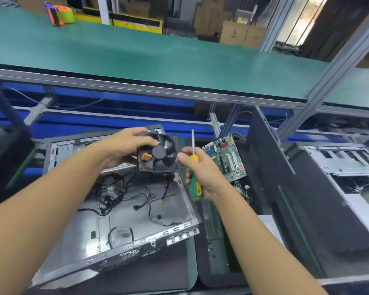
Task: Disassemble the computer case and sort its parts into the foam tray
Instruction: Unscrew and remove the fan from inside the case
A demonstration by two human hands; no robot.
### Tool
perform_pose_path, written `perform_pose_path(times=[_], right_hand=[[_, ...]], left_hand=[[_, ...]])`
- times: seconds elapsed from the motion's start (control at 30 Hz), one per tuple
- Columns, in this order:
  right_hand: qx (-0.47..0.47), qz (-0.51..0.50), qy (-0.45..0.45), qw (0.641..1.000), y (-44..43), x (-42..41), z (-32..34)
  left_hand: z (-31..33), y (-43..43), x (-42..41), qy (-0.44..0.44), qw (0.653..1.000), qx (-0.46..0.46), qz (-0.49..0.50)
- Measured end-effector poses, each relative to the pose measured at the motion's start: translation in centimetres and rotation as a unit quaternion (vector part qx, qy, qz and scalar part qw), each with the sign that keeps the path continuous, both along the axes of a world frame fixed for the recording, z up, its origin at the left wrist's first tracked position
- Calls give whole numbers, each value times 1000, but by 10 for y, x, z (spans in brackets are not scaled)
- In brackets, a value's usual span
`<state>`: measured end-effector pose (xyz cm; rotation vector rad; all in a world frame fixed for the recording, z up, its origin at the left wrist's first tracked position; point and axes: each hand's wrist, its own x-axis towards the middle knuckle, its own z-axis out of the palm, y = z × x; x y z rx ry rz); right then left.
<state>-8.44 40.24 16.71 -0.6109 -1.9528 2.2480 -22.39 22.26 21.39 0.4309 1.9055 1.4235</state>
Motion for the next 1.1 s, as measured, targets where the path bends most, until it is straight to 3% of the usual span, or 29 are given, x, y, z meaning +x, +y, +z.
perform_pose_path(times=[0.17, 0.3, 0.43, 0.53, 0.63, 0.7, 0.83, 0.9, 1.03, 1.1], right_hand=[[85, -3, 41, 996, 47, 10, 39], [158, -1, 61, 986, 91, 30, 57], [226, 4, 52, 973, 128, 50, 57], [249, -18, 28, 968, 150, 64, 44], [251, -40, -5, 967, 169, 79, 29], [239, -36, -20, 970, 178, 89, 17], [207, -42, -12, 977, 186, 100, 3], [219, -48, -15, 975, 189, 101, 2], [195, -63, 4, 979, 192, 102, 2], [159, -69, 21, 985, 191, 99, 2]], left_hand=[[38, 53, 19, 133, 990, 14, -36], [53, 100, 41, 315, 944, -38, -88], [46, 145, 64, 393, 906, -68, -141], [24, 171, 77, 396, 896, -83, -185], [-1, 184, 76, 287, 915, -104, -264], [-21, 184, 69, 229, 901, -155, -335], [-61, 179, 56, 281, 805, -274, -446], [-75, 176, 52, 278, 780, -307, -469], [-66, 166, 32, 350, 764, -357, -407], [-54, 160, 20, 383, 791, -312, -362]])
